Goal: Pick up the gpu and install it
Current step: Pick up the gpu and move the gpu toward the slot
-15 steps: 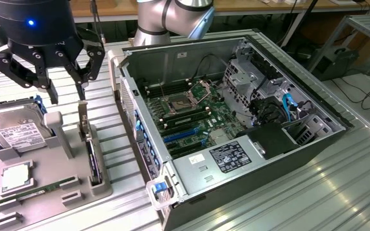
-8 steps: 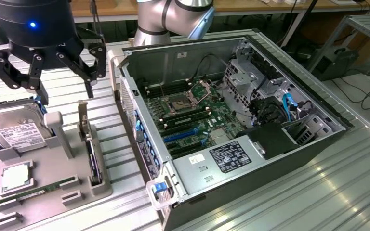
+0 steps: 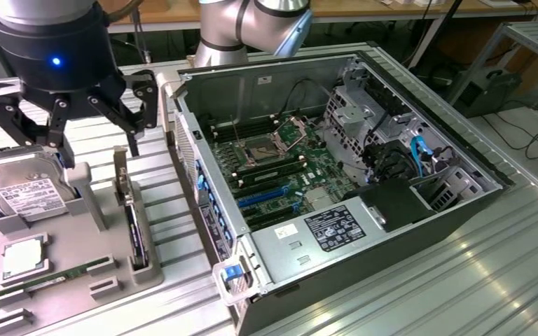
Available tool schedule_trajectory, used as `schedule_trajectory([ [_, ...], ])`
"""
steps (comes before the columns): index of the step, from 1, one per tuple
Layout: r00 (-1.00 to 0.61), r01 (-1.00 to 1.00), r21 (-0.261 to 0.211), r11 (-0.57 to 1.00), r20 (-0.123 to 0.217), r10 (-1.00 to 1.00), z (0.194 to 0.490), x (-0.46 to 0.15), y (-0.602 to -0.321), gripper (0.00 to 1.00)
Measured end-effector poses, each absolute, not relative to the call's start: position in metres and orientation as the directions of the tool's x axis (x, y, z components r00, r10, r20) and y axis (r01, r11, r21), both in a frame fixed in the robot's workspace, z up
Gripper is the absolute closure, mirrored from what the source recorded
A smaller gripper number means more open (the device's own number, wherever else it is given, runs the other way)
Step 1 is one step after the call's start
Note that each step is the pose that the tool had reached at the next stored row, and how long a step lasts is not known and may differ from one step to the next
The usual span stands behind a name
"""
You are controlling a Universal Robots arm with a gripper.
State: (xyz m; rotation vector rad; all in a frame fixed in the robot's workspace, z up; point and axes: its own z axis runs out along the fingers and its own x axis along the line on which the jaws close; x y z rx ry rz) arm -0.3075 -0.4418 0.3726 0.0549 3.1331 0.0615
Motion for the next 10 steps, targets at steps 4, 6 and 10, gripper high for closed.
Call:
schedule_trajectory([
  [4, -1.000, 0.012, 0.039, 0.999, -0.006, 0.012, 0.365, -0.307, -0.442, 0.27],
  [6, -1.000, -0.015, 0.039, 0.999, -0.005, -0.014, 0.360, -0.307, -0.443, 0.27],
  [10, -1.000, -0.018, 0.039, 0.999, -0.005, -0.018, 0.350, -0.307, -0.455, 0.27],
])
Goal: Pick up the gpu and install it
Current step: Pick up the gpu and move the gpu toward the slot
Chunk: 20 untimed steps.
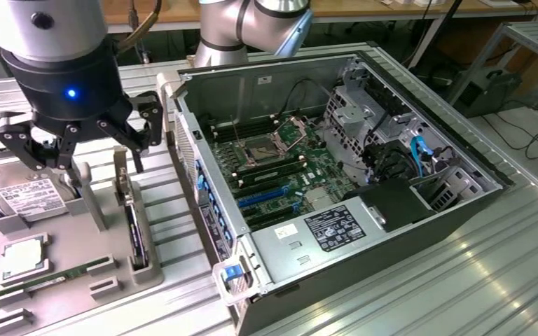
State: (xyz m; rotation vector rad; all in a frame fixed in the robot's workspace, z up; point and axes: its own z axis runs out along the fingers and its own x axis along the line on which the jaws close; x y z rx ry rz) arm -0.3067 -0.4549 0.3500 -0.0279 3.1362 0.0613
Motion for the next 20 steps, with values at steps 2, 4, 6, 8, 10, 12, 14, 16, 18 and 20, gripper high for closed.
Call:
schedule_trajectory([
  [2, -1.000, -0.018, 0.039, 0.999, -0.005, -0.018, 0.346, -0.307, -0.458, 0.27],
  [4, -1.000, -0.018, 0.039, 0.999, -0.005, -0.018, 0.343, -0.306, -0.461, 0.27],
  [6, -1.000, -0.018, 0.039, 0.999, -0.005, -0.018, 0.338, -0.302, -0.462, 0.27],
  [8, -1.000, -0.017, 0.039, 0.999, -0.005, -0.017, 0.334, -0.298, -0.462, 0.27],
  [10, -1.000, -0.017, 0.039, 0.999, -0.005, -0.016, 0.330, -0.297, -0.462, 0.27],
  [12, -1.000, -0.017, 0.039, 0.999, -0.005, -0.016, 0.327, -0.297, -0.462, 0.27],
  [14, -1.000, -0.017, 0.039, 0.999, -0.005, -0.016, 0.323, -0.297, -0.462, 0.27],
  [16, -1.000, -0.017, 0.036, 0.999, -0.005, -0.016, 0.320, -0.297, -0.462, 0.27],
  [18, -1.000, -0.017, 0.030, 0.999, -0.005, -0.017, 0.318, -0.297, -0.462, 0.27],
  [20, -1.000, -0.017, 0.028, 0.999, -0.005, -0.016, 0.314, -0.297, -0.460, 0.27],
])
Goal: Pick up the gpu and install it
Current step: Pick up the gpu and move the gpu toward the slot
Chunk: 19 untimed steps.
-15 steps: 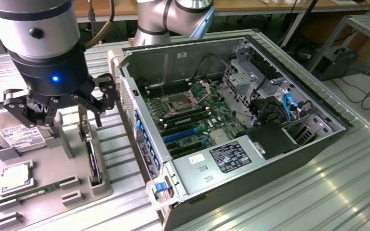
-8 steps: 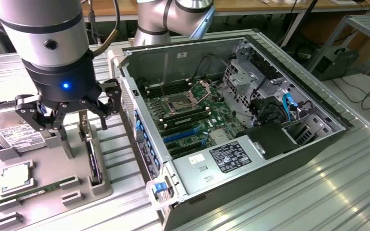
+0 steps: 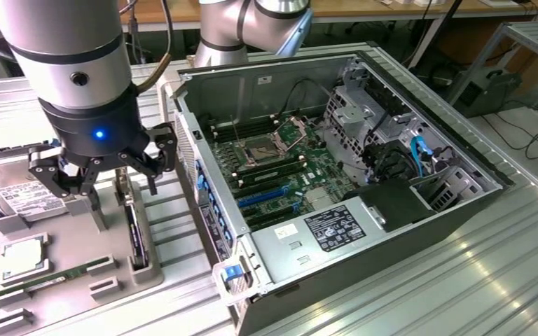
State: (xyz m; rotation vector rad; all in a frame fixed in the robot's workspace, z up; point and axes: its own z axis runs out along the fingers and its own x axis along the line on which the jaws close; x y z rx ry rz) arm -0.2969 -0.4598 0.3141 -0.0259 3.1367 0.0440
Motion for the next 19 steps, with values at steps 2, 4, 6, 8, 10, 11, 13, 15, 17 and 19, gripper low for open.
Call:
schedule_trajectory([
  [2, -1.000, -0.017, 0.028, 0.999, -0.005, -0.017, 0.310, -0.297, -0.456, 0.27],
  [4, -1.000, -0.017, 0.028, 0.999, -0.005, -0.017, 0.306, -0.297, -0.454, 0.27],
  [6, -1.000, -0.017, 0.028, 0.999, -0.005, -0.017, 0.302, -0.298, -0.454, 0.27],
  [8, -1.000, -0.017, 0.028, 0.999, -0.005, -0.017, 0.298, -0.298, -0.454, 0.27],
  [10, -1.000, -0.017, 0.028, 0.999, -0.005, -0.017, 0.295, -0.298, -0.454, 0.27],
  [11, -1.000, -0.017, 0.028, 0.999, -0.005, -0.017, 0.293, -0.298, -0.454, 0.27],
  [13, -1.000, -0.017, 0.028, 0.999, -0.005, -0.017, 0.289, -0.299, -0.454, 0.27],
  [15, -1.000, -0.017, 0.028, 0.999, -0.005, -0.017, 0.285, -0.299, -0.454, 0.27],
  [17, -1.000, -0.017, 0.028, 0.999, -0.005, -0.017, 0.281, -0.299, -0.454, 0.27],
  [19, -1.000, -0.017, 0.028, 0.999, -0.005, -0.017, 0.277, -0.299, -0.454, 0.27],
])
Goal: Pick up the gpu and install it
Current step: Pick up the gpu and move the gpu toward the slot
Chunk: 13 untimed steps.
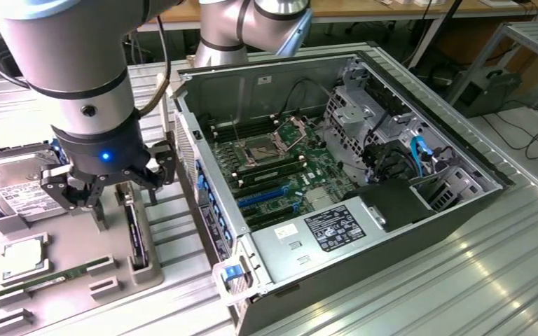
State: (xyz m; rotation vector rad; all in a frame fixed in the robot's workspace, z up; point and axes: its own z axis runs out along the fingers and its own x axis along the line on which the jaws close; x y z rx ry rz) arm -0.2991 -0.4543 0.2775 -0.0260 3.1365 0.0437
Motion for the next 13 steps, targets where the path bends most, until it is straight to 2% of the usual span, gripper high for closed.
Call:
schedule_trajectory([
  [13, -1.000, -0.017, 0.028, 0.999, -0.005, -0.016, 0.253, -0.301, -0.454, 0.27],
])
